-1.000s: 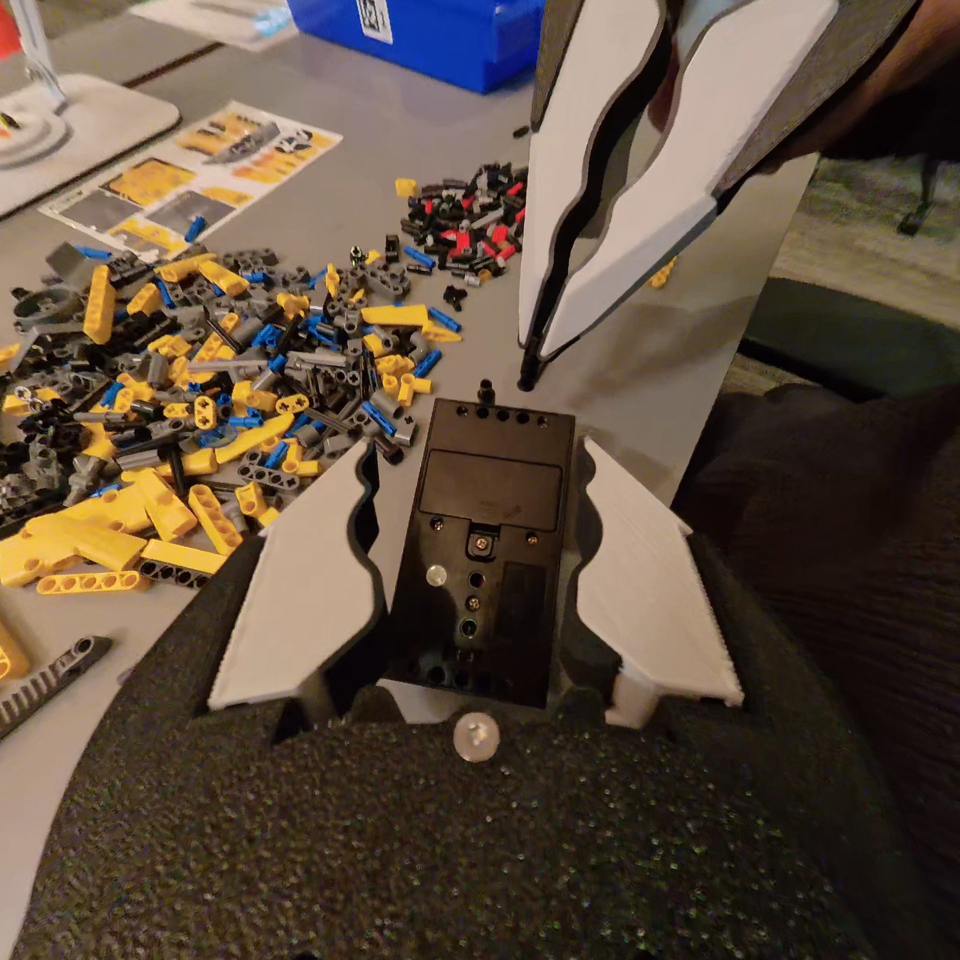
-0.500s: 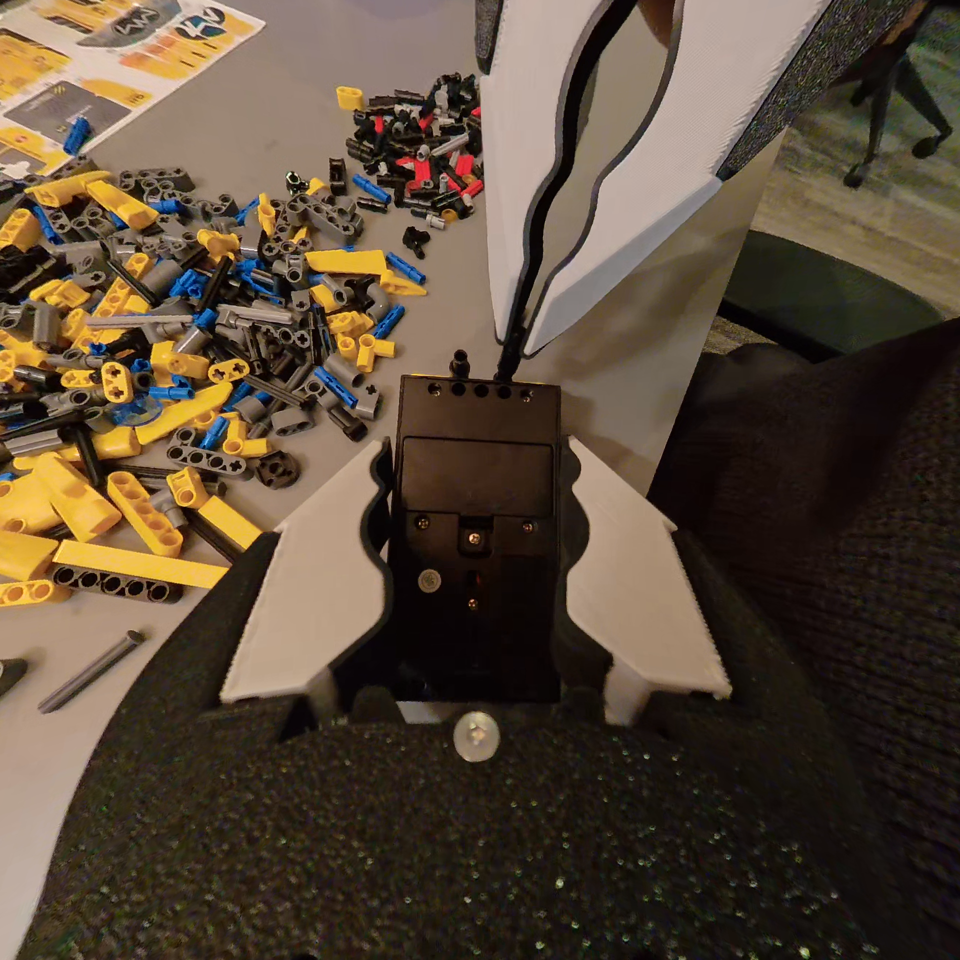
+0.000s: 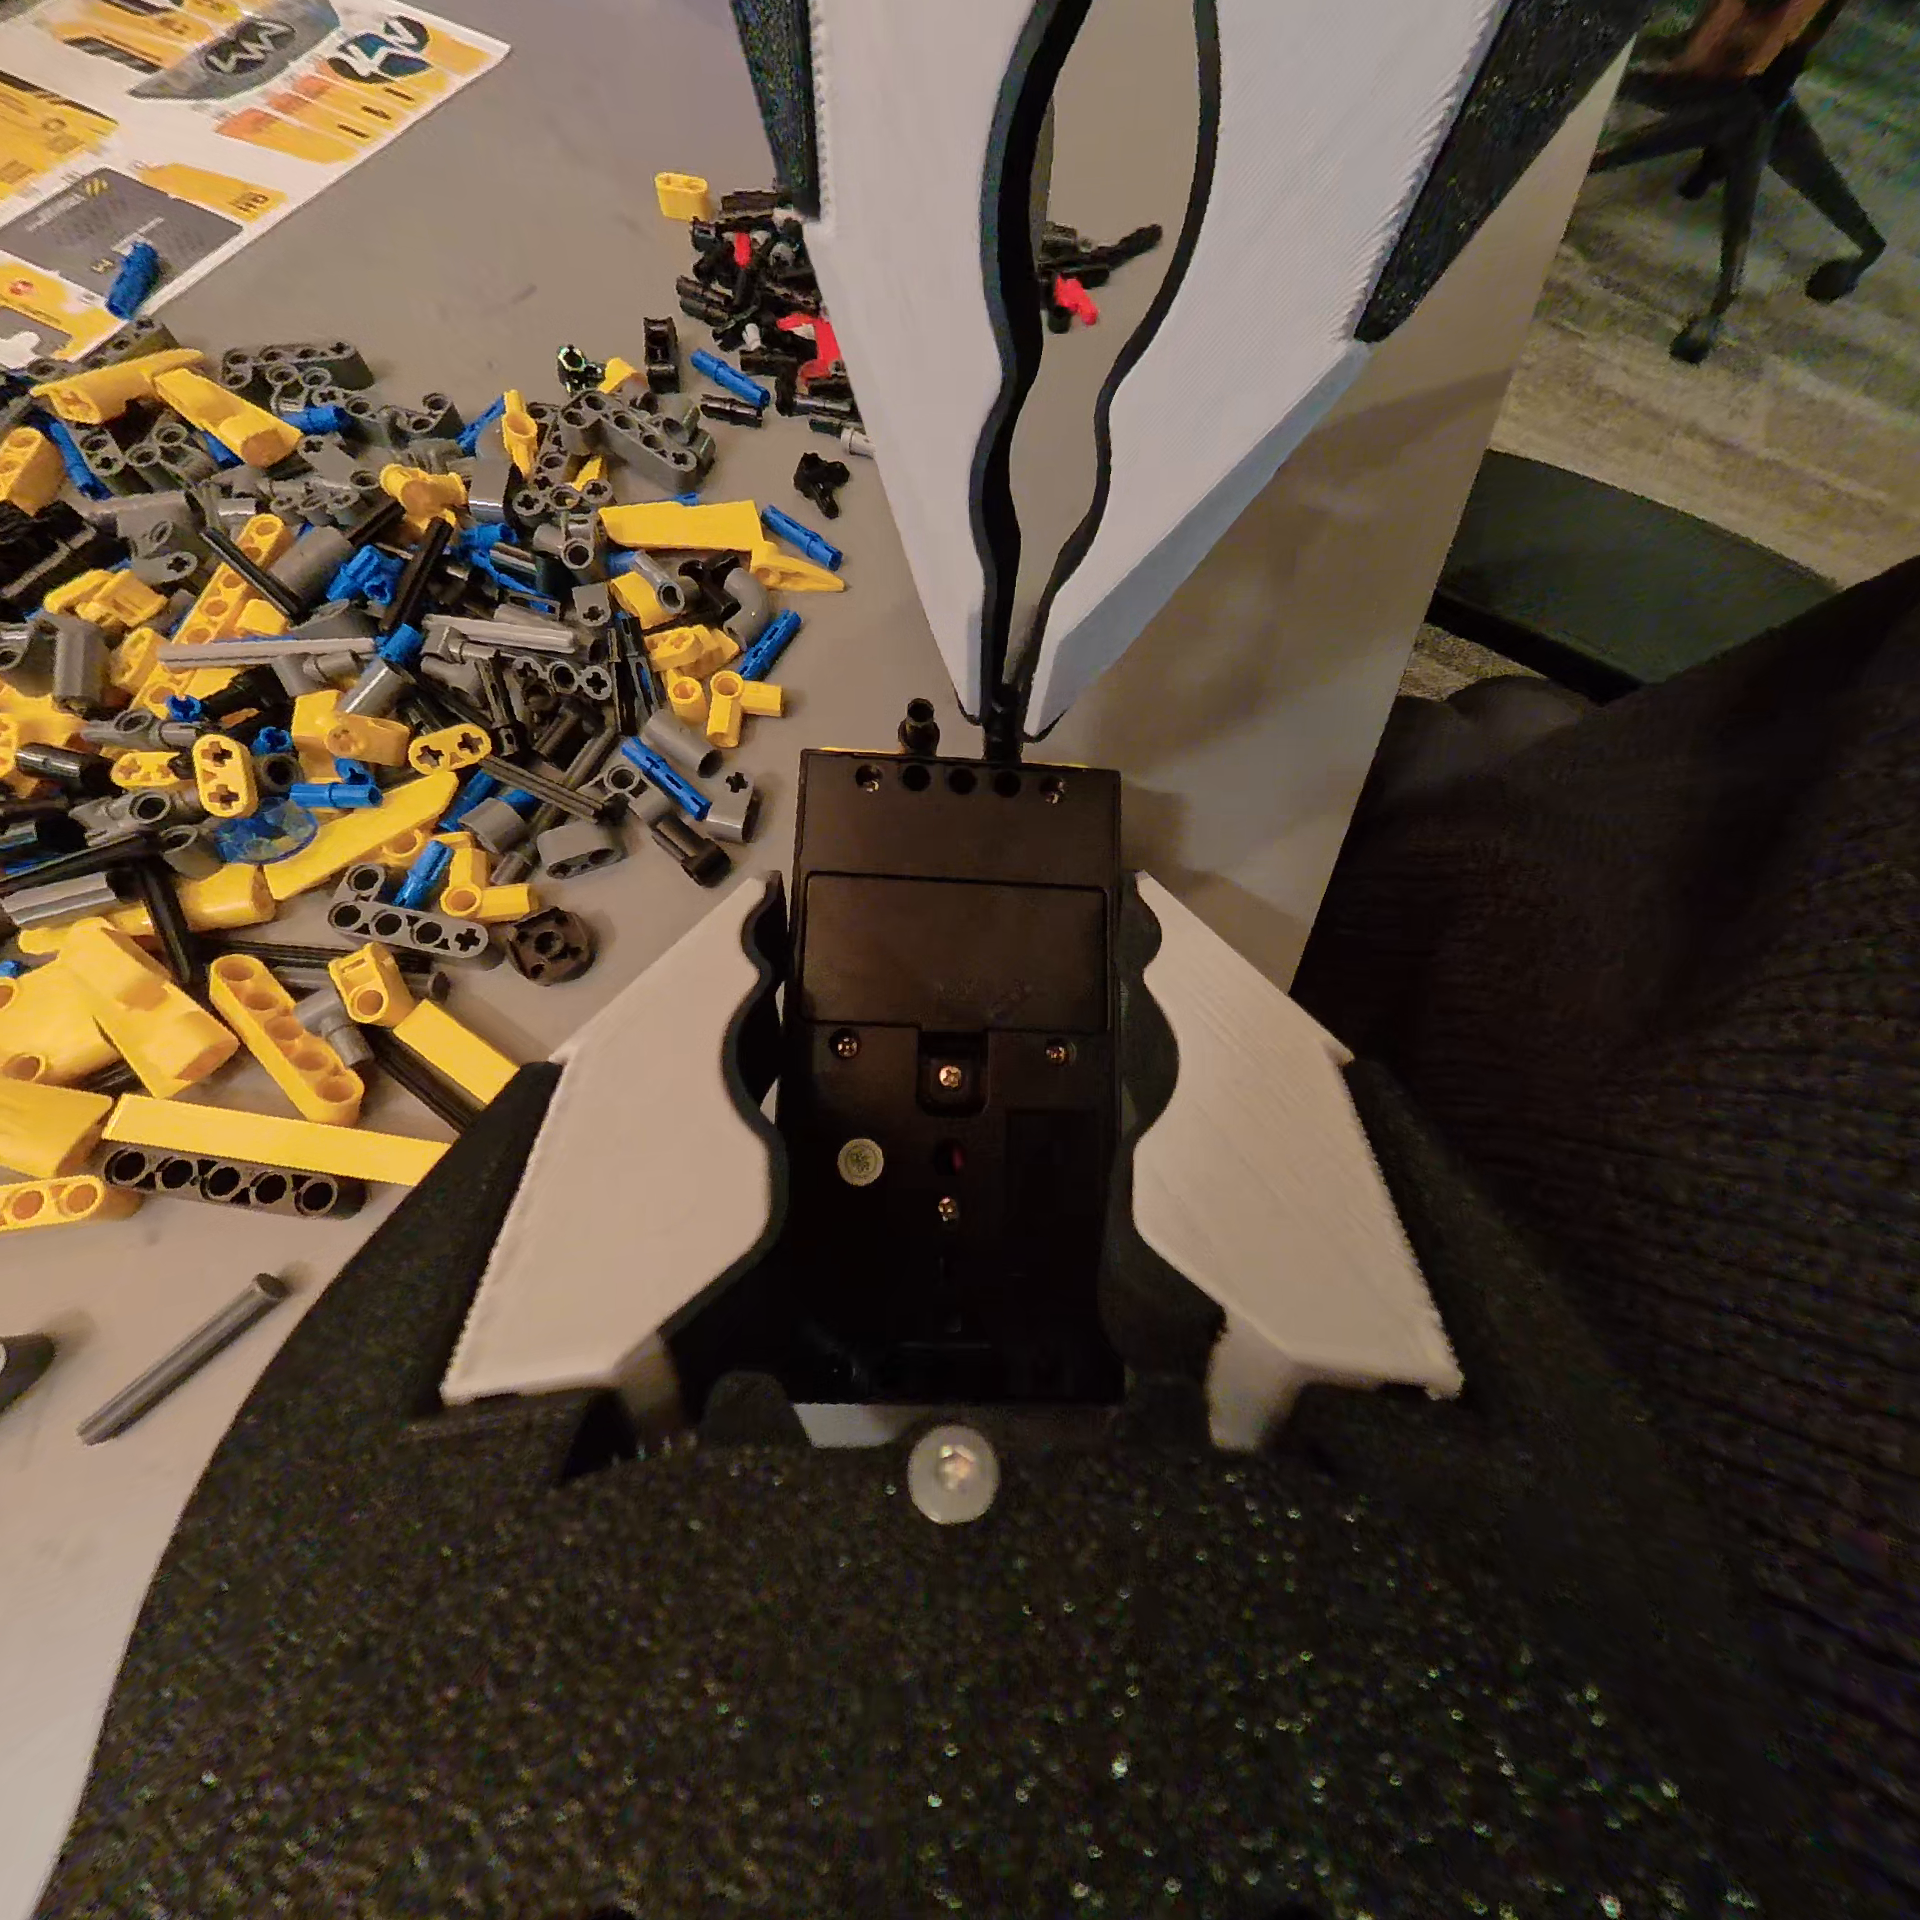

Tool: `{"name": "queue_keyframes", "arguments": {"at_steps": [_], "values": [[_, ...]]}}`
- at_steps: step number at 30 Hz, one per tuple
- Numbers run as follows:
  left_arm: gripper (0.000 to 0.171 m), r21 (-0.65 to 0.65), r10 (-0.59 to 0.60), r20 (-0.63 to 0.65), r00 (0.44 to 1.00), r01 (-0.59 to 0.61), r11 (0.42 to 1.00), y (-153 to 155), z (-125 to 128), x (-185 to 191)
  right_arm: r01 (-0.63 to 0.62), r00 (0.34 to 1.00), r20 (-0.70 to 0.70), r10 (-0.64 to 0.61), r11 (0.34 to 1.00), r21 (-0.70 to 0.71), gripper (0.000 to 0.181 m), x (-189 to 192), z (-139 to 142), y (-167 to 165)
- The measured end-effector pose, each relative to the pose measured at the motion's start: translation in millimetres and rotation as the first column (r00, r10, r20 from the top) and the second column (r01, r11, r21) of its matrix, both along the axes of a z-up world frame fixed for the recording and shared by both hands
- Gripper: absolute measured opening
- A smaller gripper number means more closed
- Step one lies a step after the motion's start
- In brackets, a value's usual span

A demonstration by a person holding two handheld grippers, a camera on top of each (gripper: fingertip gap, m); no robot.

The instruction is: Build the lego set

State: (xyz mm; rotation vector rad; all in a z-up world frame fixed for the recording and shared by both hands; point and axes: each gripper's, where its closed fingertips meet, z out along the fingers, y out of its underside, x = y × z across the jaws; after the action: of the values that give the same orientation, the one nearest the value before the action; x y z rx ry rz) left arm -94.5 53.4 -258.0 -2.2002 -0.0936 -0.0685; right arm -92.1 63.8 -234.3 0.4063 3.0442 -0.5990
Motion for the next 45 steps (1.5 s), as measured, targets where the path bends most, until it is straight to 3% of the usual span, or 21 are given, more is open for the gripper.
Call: {"name": "queue_keyframes", "arguments": {"at_steps": [16,30,45], "values": [[0.063,-0.001,-0.005,-0.009,1.000,0.005,1.000,0.3,-0.1,0.5,-0.002,1.000,0.007,0.002,0.999,-0.035,0.003,1.6,-0.7,1.1],[0.064,-0.015,-0.022,-0.007,1.000,0.022,1.000,1.6,-2.3,3.6,0.115,0.992,-0.045,-0.120,0.990,-0.087,0.003,4.8,-1.8,3.1],[0.064,-0.018,-0.022,-0.004,1.000,0.022,1.000,2.0,-2.8,4.2,0.023,0.987,-0.159,-0.032,0.998,-0.057,0.003,5.6,-2.6,1.7]]}}
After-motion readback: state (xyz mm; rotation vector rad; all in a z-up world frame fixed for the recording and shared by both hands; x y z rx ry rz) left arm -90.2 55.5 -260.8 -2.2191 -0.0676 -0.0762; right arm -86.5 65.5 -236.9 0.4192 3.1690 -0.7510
